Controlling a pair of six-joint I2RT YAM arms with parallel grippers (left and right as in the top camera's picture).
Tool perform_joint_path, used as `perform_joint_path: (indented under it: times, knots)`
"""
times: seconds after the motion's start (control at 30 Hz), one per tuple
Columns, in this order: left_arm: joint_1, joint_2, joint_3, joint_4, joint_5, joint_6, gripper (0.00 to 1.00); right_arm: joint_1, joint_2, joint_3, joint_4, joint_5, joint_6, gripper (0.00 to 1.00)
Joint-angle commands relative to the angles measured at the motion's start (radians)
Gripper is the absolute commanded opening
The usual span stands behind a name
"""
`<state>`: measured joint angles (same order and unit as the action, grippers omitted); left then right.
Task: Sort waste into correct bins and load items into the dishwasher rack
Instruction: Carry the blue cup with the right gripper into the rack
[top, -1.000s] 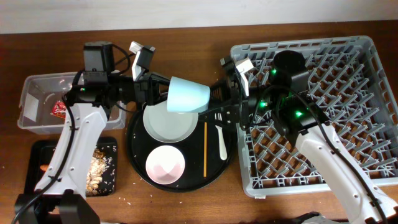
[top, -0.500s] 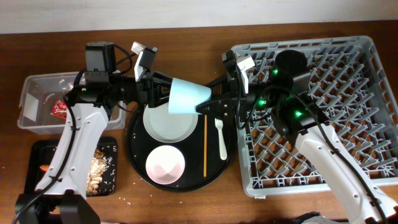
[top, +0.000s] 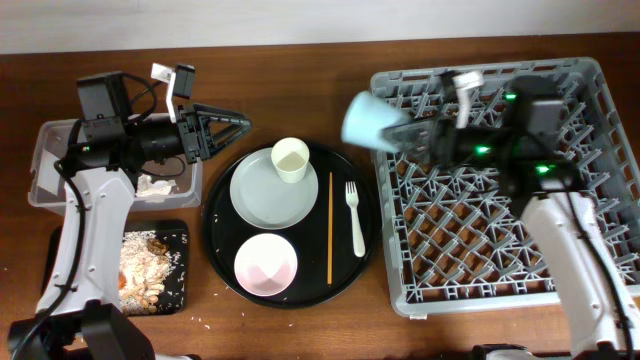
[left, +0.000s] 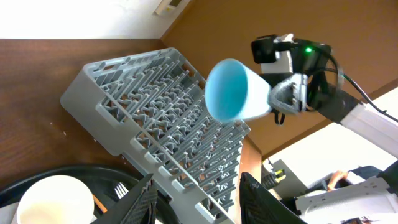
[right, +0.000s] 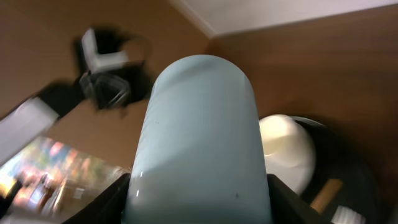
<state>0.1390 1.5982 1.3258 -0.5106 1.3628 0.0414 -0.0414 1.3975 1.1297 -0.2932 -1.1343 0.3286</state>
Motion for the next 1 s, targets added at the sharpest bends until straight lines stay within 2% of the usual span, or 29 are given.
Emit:
perform_joint_path:
  times: [0.0, 0.07, 0.13, 0.2, 0.23, 0.27, 0.47, 0.67, 0.83, 0.9, 0.97]
  knots:
    - [0.006, 0.006, 0.003, -0.011, -0.053, 0.004, 0.42, -0.129, -0.019, 0.025, -0.076, 0.093, -0.011, 0.2]
    - [0.006, 0.006, 0.003, -0.053, -0.119, 0.005, 0.42, -0.177, -0.021, 0.073, -0.179, 0.22, -0.047, 0.18]
    - [0.006, 0.006, 0.003, -0.082, -0.18, 0.005, 0.42, -0.169, -0.021, 0.208, -0.419, 0.549, -0.15, 0.17]
    - [0.006, 0.006, 0.003, -0.113, -0.253, 0.005, 0.42, -0.14, -0.021, 0.319, -0.594, 0.757, -0.158, 0.17]
    - [-0.003, 0.006, 0.003, -0.156, -0.324, 0.005, 0.42, -0.071, -0.021, 0.388, -0.745, 0.947, -0.157, 0.16]
    - [-0.027, 0.006, 0.003, -0.185, -0.384, 0.005, 0.43, -0.017, -0.013, 0.388, -0.798, 1.018, -0.157, 0.16]
    - [-0.065, 0.006, 0.003, -0.214, -0.429, 0.005, 0.43, 0.127, 0.116, 0.387, -0.853, 1.156, -0.157, 0.15]
    - [-0.085, 0.006, 0.003, -0.241, -0.47, 0.005, 0.43, 0.132, 0.326, 0.387, -0.828, 1.158, -0.157, 0.15]
    - [-0.085, 0.006, 0.003, -0.246, -0.492, 0.005, 0.43, 0.132, 0.361, 0.356, -0.764, 1.158, -0.161, 0.15]
    - [-0.086, 0.006, 0.003, -0.255, -0.5, 0.005, 0.43, 0.132, 0.375, 0.319, -0.734, 1.157, -0.161, 0.16]
    - [-0.086, 0.006, 0.003, -0.255, -0.5, 0.005, 0.43, 0.132, 0.377, 0.313, -0.727, 1.158, -0.161, 0.24]
